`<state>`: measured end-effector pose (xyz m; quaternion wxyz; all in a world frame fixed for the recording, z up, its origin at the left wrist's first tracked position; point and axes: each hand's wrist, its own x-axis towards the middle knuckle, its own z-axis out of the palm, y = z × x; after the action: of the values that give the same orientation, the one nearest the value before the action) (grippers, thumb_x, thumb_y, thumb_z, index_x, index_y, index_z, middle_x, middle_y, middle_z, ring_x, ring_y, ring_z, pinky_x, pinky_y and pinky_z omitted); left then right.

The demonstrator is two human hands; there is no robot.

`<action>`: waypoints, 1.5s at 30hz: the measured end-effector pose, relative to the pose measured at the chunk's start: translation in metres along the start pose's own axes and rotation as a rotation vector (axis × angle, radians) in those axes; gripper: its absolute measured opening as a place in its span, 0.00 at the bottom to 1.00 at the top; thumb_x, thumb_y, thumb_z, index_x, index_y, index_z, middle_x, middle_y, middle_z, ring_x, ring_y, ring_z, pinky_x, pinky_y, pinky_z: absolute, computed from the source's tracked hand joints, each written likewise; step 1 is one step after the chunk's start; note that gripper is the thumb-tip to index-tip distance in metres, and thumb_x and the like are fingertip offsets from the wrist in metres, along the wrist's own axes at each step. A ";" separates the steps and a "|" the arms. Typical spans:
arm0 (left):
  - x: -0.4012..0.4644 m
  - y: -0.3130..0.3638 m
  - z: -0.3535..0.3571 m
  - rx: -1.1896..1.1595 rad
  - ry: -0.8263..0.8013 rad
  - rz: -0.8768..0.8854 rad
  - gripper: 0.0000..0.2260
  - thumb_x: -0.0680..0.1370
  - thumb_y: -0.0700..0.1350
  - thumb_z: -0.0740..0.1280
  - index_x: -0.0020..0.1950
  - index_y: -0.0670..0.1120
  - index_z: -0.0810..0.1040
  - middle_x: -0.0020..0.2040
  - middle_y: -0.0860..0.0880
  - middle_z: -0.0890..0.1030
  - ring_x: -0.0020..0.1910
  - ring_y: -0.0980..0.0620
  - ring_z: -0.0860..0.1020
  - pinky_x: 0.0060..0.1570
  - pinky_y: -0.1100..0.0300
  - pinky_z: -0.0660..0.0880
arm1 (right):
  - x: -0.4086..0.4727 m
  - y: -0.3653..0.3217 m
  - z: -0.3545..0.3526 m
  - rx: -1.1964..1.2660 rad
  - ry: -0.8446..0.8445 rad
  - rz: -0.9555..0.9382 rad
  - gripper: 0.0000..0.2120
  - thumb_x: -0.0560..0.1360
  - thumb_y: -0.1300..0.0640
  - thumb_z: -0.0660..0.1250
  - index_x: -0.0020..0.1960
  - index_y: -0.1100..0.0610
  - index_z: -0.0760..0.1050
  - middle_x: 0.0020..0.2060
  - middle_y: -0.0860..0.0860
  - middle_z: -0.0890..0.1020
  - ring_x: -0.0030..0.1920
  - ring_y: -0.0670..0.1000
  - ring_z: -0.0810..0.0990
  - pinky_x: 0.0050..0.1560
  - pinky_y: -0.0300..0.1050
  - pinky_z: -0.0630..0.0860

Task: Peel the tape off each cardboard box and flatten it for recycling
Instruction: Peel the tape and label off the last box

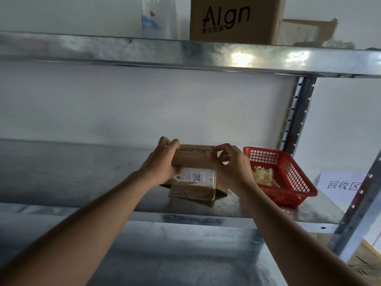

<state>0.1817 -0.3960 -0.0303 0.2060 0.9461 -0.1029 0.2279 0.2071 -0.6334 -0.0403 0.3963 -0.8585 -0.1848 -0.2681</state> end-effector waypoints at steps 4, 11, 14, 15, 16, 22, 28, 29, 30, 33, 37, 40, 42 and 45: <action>-0.006 -0.018 -0.005 0.034 0.008 0.068 0.19 0.70 0.44 0.82 0.44 0.53 0.71 0.55 0.54 0.67 0.47 0.50 0.77 0.42 0.61 0.74 | 0.007 -0.009 0.005 0.256 -0.015 0.127 0.29 0.82 0.32 0.55 0.43 0.50 0.85 0.51 0.49 0.81 0.49 0.47 0.80 0.42 0.40 0.71; -0.028 -0.037 -0.010 0.055 0.029 0.156 0.21 0.73 0.42 0.80 0.43 0.57 0.68 0.69 0.53 0.62 0.45 0.52 0.81 0.49 0.56 0.82 | 0.022 -0.023 0.015 0.043 -0.300 -0.026 0.25 0.66 0.52 0.83 0.56 0.35 0.77 0.59 0.39 0.73 0.56 0.40 0.74 0.54 0.34 0.72; -0.034 -0.044 -0.012 0.059 0.017 0.186 0.14 0.76 0.44 0.78 0.53 0.54 0.76 0.76 0.51 0.56 0.47 0.52 0.82 0.54 0.53 0.82 | 0.022 -0.027 0.029 -0.019 -0.266 -0.098 0.22 0.70 0.51 0.81 0.60 0.38 0.78 0.50 0.35 0.77 0.49 0.38 0.76 0.41 0.27 0.67; -0.036 -0.046 -0.012 0.061 0.017 0.199 0.14 0.76 0.44 0.77 0.57 0.55 0.78 0.78 0.50 0.53 0.49 0.52 0.82 0.56 0.54 0.81 | 0.021 -0.030 0.032 -0.007 -0.224 -0.090 0.18 0.74 0.51 0.79 0.61 0.40 0.79 0.47 0.35 0.78 0.46 0.37 0.77 0.37 0.26 0.69; -0.036 -0.047 -0.013 0.067 0.018 0.207 0.16 0.76 0.44 0.77 0.61 0.57 0.79 0.80 0.50 0.50 0.50 0.53 0.81 0.58 0.57 0.80 | 0.021 -0.032 0.036 0.018 -0.187 -0.075 0.15 0.77 0.51 0.76 0.62 0.42 0.79 0.46 0.34 0.79 0.44 0.36 0.77 0.35 0.25 0.71; -0.038 -0.047 -0.019 0.158 -0.011 0.198 0.13 0.75 0.52 0.78 0.58 0.52 0.85 0.82 0.54 0.29 0.48 0.51 0.86 0.55 0.53 0.80 | 0.022 -0.046 0.046 0.034 -0.041 0.039 0.10 0.83 0.49 0.67 0.63 0.47 0.74 0.47 0.45 0.80 0.40 0.38 0.77 0.31 0.31 0.71; -0.038 -0.048 -0.014 0.063 0.043 0.173 0.19 0.74 0.54 0.78 0.59 0.48 0.79 0.81 0.47 0.58 0.54 0.44 0.84 0.54 0.55 0.80 | 0.022 -0.059 0.053 0.057 -0.032 0.155 0.18 0.80 0.49 0.71 0.64 0.51 0.66 0.47 0.51 0.81 0.42 0.50 0.79 0.42 0.57 0.82; -0.039 -0.049 -0.014 0.047 0.050 0.175 0.19 0.74 0.54 0.78 0.58 0.46 0.79 0.77 0.47 0.66 0.55 0.45 0.83 0.52 0.57 0.79 | 0.021 -0.061 0.054 0.037 -0.050 0.171 0.26 0.76 0.49 0.76 0.65 0.51 0.64 0.45 0.49 0.78 0.42 0.48 0.77 0.41 0.54 0.82; -0.039 -0.050 -0.015 0.030 0.062 0.183 0.18 0.74 0.53 0.79 0.56 0.46 0.80 0.72 0.47 0.72 0.54 0.46 0.82 0.50 0.59 0.77 | 0.022 -0.062 0.055 0.006 -0.061 0.186 0.33 0.72 0.51 0.80 0.66 0.51 0.62 0.45 0.48 0.77 0.42 0.47 0.75 0.41 0.53 0.82; -0.038 -0.053 -0.020 -0.025 0.109 0.205 0.16 0.71 0.50 0.81 0.47 0.48 0.75 0.51 0.52 0.78 0.43 0.54 0.77 0.40 0.63 0.72 | 0.024 -0.064 0.057 0.029 -0.059 0.249 0.37 0.70 0.58 0.80 0.69 0.52 0.60 0.43 0.49 0.75 0.42 0.50 0.77 0.42 0.57 0.84; -0.032 -0.063 -0.029 -0.116 0.156 0.136 0.24 0.68 0.47 0.84 0.38 0.53 0.65 0.35 0.57 0.71 0.33 0.58 0.68 0.33 0.58 0.63 | 0.025 -0.066 0.053 0.148 0.006 0.332 0.20 0.79 0.50 0.65 0.67 0.50 0.61 0.44 0.51 0.80 0.39 0.53 0.82 0.35 0.54 0.83; -0.028 -0.074 -0.031 -0.212 0.224 0.048 0.25 0.68 0.46 0.84 0.38 0.54 0.65 0.33 0.56 0.73 0.32 0.57 0.68 0.31 0.61 0.64 | 0.024 -0.062 0.051 0.170 0.046 0.344 0.13 0.82 0.47 0.57 0.65 0.49 0.64 0.42 0.51 0.81 0.36 0.52 0.81 0.31 0.50 0.78; -0.026 -0.079 -0.031 -0.268 0.238 0.019 0.22 0.68 0.43 0.84 0.43 0.53 0.69 0.38 0.56 0.77 0.36 0.57 0.74 0.34 0.61 0.68 | 0.023 -0.060 0.052 0.155 0.065 0.330 0.13 0.83 0.42 0.54 0.63 0.48 0.66 0.42 0.49 0.80 0.38 0.52 0.81 0.35 0.54 0.79; -0.023 -0.082 -0.029 -0.455 0.251 -0.030 0.23 0.71 0.41 0.81 0.59 0.55 0.75 0.50 0.57 0.81 0.47 0.57 0.80 0.43 0.63 0.75 | 0.020 -0.057 0.052 0.188 0.082 0.297 0.25 0.79 0.28 0.54 0.59 0.48 0.66 0.43 0.45 0.80 0.41 0.49 0.81 0.36 0.49 0.77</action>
<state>0.1743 -0.3082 -0.0454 0.4281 0.8410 -0.1112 0.3116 0.2095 -0.5554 -0.0232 0.5173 -0.8238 -0.0638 -0.2228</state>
